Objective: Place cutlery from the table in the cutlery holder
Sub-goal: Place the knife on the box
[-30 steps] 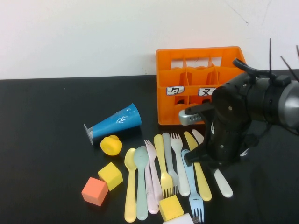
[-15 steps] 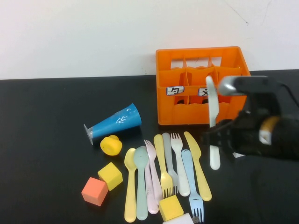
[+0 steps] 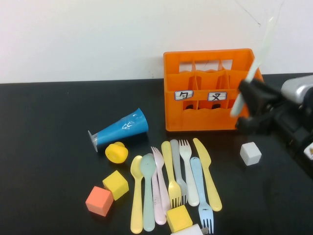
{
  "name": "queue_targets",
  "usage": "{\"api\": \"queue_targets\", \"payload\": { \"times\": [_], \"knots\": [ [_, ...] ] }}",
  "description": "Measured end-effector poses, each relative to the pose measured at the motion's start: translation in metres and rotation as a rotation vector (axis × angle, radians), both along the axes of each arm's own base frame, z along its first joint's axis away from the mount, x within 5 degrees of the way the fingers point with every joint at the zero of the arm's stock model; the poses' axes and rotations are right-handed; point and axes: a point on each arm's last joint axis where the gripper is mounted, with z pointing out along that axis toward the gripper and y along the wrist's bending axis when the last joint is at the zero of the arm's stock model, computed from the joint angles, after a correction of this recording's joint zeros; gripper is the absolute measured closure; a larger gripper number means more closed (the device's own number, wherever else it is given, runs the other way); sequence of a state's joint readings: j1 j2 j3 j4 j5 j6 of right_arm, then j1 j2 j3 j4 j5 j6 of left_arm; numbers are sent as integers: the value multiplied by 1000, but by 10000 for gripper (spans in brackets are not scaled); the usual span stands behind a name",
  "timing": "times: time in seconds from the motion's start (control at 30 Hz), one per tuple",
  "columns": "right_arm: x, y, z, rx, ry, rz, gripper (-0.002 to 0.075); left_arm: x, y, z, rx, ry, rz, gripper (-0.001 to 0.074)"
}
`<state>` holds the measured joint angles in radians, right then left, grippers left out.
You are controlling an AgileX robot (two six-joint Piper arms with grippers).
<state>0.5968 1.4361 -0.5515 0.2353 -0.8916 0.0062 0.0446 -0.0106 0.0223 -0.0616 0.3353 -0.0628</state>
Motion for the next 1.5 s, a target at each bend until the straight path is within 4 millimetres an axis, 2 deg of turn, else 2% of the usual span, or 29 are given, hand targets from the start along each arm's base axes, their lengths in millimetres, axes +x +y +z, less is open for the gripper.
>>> {"api": "queue_targets", "payload": {
  "times": [0.13, 0.3, 0.43, 0.63, 0.87, 1.13, 1.27, 1.5],
  "knots": [
    [20, -13, 4, -21, -67, -122, 589, 0, 0, 0, 0, 0, 0, 736],
    [54, -20, 9, -31, -89, -196, 589, 0, 0, 0, 0, 0, 0, 736],
    [77, -17, 8, -63, -80, -192, 589, 0, 0, 0, 2, 0, -1, 736],
    [96, -6, -6, -110, -58, -159, 589, 0, 0, 0, 2, 0, -1, 736],
    [105, -1, -25, -141, -7, -149, 588, 0, 0, 0, 2, 0, -1, 736],
    [105, -1, -25, -144, -4, -148, 510, 0, 0, 0, 2, 0, -1, 736],
    [101, -2, -14, -140, -19, -141, 504, 0, 0, 0, 2, 0, -1, 736],
    [85, -5, 18, -180, -3, -88, 502, 0, 0, 0, 2, 1, -1, 736]
  ]
}}
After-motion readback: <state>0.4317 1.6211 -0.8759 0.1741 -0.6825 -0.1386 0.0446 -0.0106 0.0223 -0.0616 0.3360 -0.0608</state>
